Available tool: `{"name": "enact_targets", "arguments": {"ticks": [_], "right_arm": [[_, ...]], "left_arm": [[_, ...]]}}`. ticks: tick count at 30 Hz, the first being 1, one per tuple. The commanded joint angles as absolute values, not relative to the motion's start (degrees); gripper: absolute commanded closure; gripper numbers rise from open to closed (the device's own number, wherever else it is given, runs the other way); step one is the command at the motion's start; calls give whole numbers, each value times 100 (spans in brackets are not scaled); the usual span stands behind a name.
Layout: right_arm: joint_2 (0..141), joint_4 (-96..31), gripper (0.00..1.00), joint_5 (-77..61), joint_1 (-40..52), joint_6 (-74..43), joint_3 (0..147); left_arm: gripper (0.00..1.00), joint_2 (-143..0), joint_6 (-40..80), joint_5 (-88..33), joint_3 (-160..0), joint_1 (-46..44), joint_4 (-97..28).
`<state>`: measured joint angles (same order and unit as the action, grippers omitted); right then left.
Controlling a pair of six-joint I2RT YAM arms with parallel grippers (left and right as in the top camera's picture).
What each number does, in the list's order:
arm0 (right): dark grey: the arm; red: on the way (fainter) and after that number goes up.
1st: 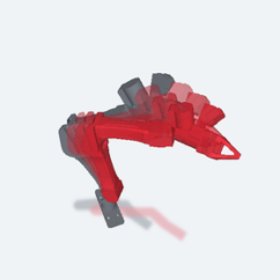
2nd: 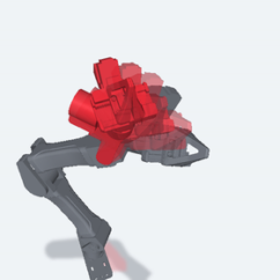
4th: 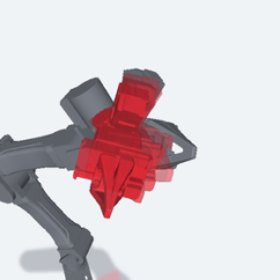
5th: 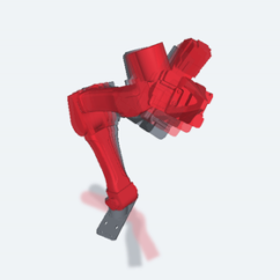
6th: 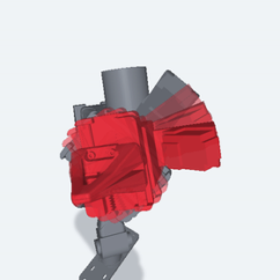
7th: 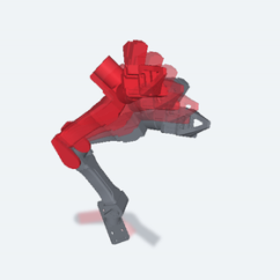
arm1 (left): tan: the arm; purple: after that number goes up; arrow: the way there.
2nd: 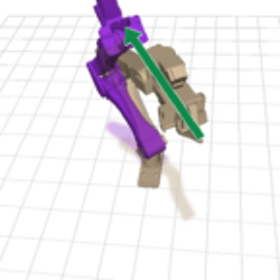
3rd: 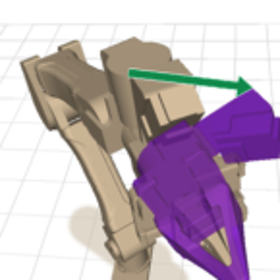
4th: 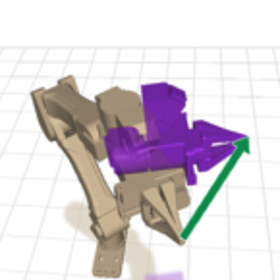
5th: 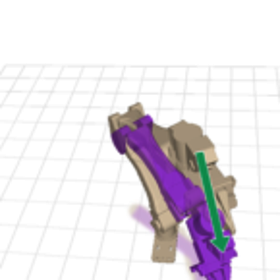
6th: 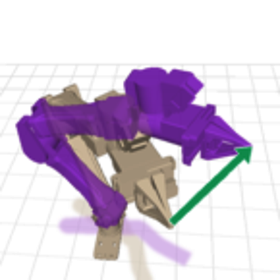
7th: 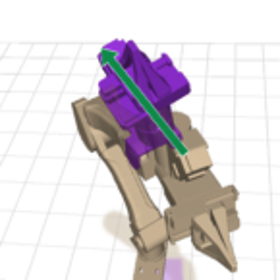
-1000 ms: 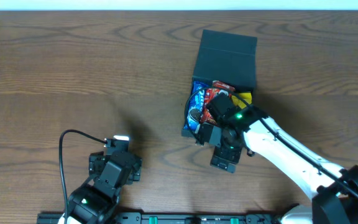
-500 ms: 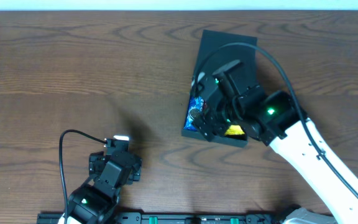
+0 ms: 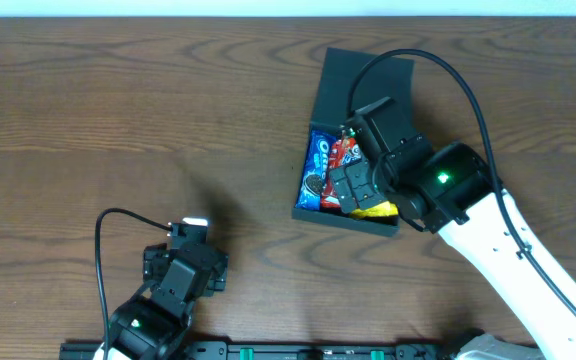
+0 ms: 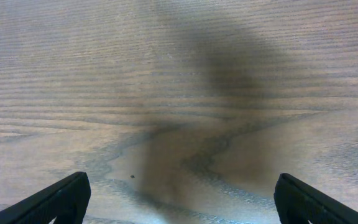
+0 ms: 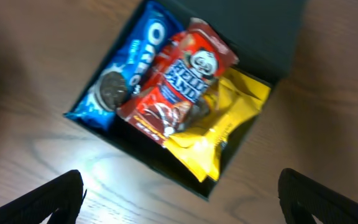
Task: Pack container
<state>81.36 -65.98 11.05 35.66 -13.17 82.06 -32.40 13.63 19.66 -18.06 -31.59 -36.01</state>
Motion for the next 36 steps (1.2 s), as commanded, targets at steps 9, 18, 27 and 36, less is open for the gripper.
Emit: {"name": "enact_targets", "arguments": {"ticks": [9, 18, 27, 36], "right_arm": [[8121, -7760, 1, 1487, 3581, -2185, 8324], [7946, -8440, 1, 1538, 3695, -3524, 8278], [7220, -8289, 1, 2001, 3715, -3857, 7762], [7188, -7701, 1, 2364, 3717, -4626, 6394]], "left_arm": [[4, -3212, 1227, 2255, -1813, -3142, -3225], [5, -3214, 1393, 926, -1848, -3140, -2174], [5, -4757, 1111, 1393, -3726, -2672, -2285], [5, -7461, 635, 836, -6912, -1922, -3621]]}}
